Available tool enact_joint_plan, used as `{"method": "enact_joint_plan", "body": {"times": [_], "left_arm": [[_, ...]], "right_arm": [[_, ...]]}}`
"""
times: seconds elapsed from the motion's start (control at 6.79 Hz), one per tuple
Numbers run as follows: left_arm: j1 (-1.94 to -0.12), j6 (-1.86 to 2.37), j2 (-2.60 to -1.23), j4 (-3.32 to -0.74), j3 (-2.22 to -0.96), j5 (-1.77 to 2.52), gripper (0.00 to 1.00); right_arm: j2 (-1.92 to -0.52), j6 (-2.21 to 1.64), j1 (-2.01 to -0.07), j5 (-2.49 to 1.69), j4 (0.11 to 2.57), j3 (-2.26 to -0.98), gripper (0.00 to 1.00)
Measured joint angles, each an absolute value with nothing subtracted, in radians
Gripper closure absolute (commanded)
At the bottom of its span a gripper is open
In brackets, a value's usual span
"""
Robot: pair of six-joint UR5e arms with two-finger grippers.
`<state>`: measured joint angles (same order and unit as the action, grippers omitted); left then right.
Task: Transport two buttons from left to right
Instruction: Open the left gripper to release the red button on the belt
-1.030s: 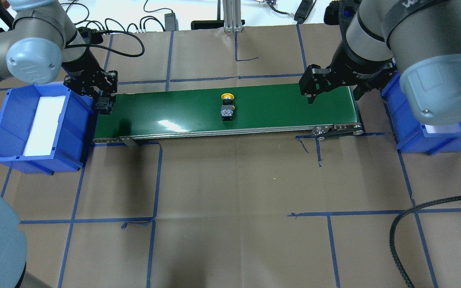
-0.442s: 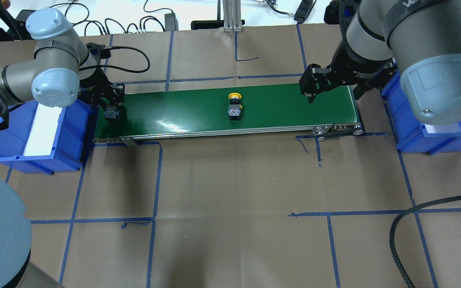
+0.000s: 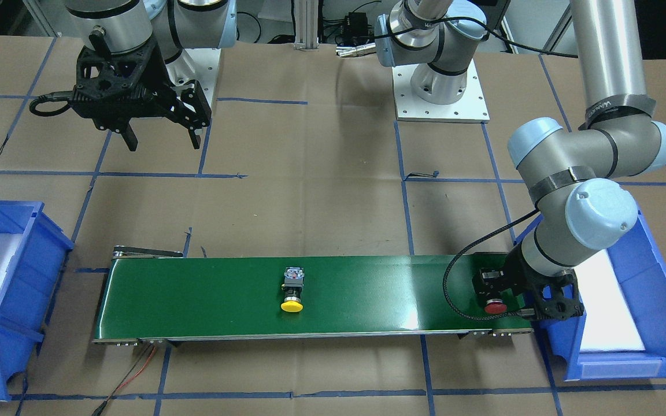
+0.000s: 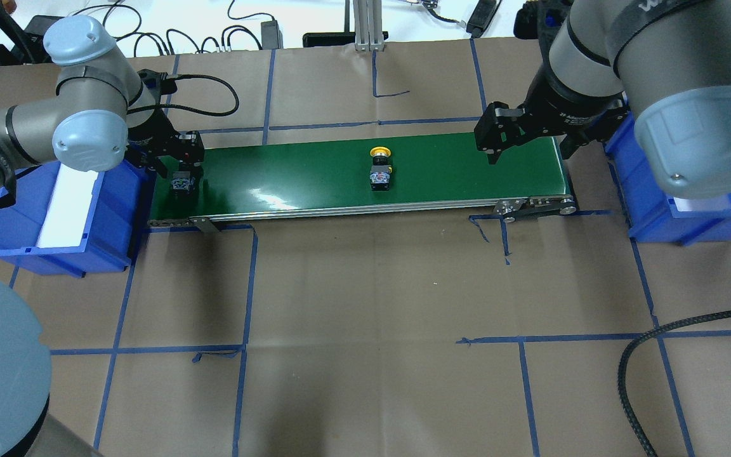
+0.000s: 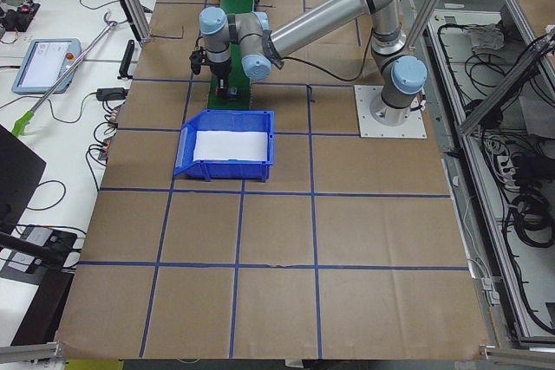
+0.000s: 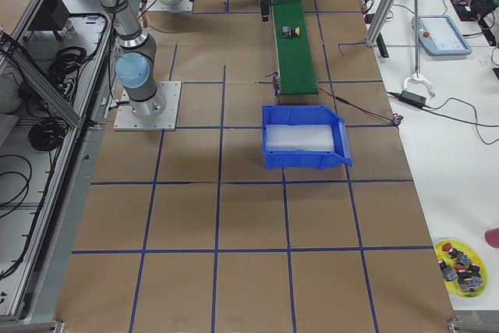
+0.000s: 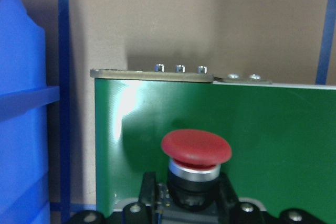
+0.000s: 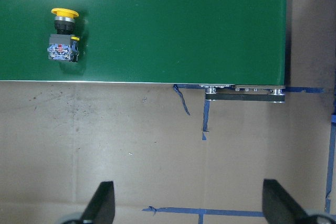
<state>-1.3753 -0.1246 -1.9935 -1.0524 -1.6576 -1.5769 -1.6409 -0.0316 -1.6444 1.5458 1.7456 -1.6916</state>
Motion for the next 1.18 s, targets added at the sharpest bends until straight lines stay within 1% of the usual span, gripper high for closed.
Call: {"method": "enact_joint_plan", "body": {"times": [0.29, 0.74, 1.18], "left_arm": [[-1.375, -0.123, -1.961, -1.079, -1.626, -1.581, 0.00], [-1.381, -0.123, -1.849, -1.309, -1.555, -1.578, 0.00], [-1.433, -0.092, -1.703, -1.498, -1.563, -1.584, 0.00]], "right_arm": [[-1.642, -0.031, -1.645, 1.548, 1.738, -1.695, 0.00], [-1.639, -0.041, -1.646, 1.551, 1.748, -1.699, 0.00], [-1.641, -0.037, -1.645, 1.562, 1.749, -1.697, 0.00]]}}
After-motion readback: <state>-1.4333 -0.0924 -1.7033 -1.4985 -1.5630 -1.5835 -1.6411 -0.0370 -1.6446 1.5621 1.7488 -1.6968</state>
